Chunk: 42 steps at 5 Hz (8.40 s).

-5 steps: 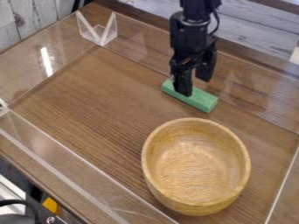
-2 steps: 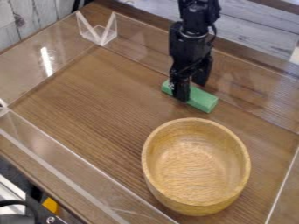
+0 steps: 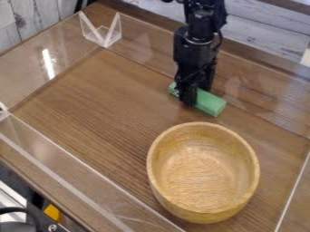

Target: Put the green block in the brown bowl

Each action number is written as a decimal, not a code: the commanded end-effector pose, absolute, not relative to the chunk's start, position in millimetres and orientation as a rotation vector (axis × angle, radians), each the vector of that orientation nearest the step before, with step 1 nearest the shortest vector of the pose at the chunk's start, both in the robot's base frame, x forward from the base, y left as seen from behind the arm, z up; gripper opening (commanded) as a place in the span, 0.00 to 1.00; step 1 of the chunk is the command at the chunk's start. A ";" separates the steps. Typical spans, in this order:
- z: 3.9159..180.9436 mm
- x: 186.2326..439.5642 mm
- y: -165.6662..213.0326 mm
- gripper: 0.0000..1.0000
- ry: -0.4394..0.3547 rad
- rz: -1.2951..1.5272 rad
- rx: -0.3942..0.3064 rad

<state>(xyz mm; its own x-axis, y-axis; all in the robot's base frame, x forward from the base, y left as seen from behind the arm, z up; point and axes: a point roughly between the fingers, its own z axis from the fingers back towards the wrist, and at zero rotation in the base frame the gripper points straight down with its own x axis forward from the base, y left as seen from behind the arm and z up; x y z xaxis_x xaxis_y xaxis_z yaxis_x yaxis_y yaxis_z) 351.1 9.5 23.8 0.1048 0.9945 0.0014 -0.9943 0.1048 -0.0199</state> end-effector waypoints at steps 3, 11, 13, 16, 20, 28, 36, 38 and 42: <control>46.6 347.2 12.4 0.00 -0.081 1.485 -0.037; 56.3 337.1 13.1 0.00 -0.065 1.510 -0.017; 55.6 335.3 13.5 0.00 -0.062 1.518 -0.011; 58.5 330.9 13.6 0.00 -0.056 1.526 -0.001; 55.9 326.2 14.7 0.00 -0.051 1.540 0.010; 80.7 334.6 20.8 0.00 0.012 1.559 0.008; 64.0 359.9 22.4 0.00 0.013 1.608 -0.022; 60.3 360.7 23.1 0.00 0.010 1.613 -0.018; 58.6 361.3 23.7 0.00 0.011 1.619 -0.010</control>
<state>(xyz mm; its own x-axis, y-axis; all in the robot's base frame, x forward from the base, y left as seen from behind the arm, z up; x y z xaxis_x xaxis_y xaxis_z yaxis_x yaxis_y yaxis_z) 351.6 23.3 42.2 -0.0519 0.9985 -0.0179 -0.9970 -0.0508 0.0578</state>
